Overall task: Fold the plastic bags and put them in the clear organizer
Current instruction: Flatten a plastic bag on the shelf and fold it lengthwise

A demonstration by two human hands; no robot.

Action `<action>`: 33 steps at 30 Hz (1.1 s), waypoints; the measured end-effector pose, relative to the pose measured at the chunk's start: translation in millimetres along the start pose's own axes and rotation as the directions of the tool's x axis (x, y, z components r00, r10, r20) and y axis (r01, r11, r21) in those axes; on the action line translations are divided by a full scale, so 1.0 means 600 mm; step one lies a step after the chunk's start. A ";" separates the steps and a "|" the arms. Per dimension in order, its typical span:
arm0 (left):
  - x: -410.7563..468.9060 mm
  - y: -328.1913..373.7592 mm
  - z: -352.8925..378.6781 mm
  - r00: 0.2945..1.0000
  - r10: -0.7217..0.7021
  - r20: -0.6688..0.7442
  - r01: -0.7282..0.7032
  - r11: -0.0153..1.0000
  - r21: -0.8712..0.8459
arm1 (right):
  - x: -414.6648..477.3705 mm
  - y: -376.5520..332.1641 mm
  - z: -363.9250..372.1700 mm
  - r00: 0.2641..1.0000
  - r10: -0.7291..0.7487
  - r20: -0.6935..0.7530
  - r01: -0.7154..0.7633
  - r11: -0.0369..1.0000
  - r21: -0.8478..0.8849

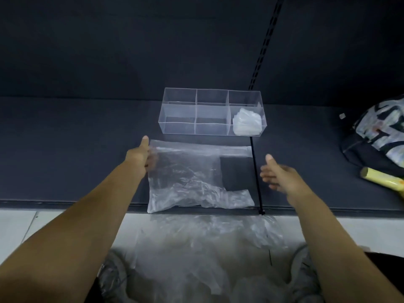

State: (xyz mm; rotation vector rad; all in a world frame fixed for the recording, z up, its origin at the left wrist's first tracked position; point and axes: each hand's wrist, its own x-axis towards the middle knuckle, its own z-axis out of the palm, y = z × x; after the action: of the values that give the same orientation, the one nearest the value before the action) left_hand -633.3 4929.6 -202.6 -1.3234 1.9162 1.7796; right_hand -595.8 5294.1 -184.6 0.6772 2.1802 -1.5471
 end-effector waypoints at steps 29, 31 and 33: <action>-0.160 -0.214 -0.014 0.994 -0.106 -0.001 0.105 0.988 -0.109 | -0.053 0.113 0.035 0.902 0.287 -0.323 -0.263 0.958 0.116; -0.166 -0.215 -0.014 0.997 -0.015 -0.072 0.019 0.998 0.052 | -0.062 0.111 0.032 0.873 0.279 -0.401 -0.312 0.950 -0.020; -0.167 -0.215 -0.013 0.957 0.195 -0.217 -0.111 0.931 0.347 | -0.068 0.101 0.037 0.831 0.153 -0.535 -0.266 0.954 -0.139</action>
State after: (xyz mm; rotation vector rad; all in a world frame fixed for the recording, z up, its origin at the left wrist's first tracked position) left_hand -480.5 4985.5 -221.7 -1.3534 2.3870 1.3141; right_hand -526.3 5283.4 -215.0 1.3426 2.4855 -1.0814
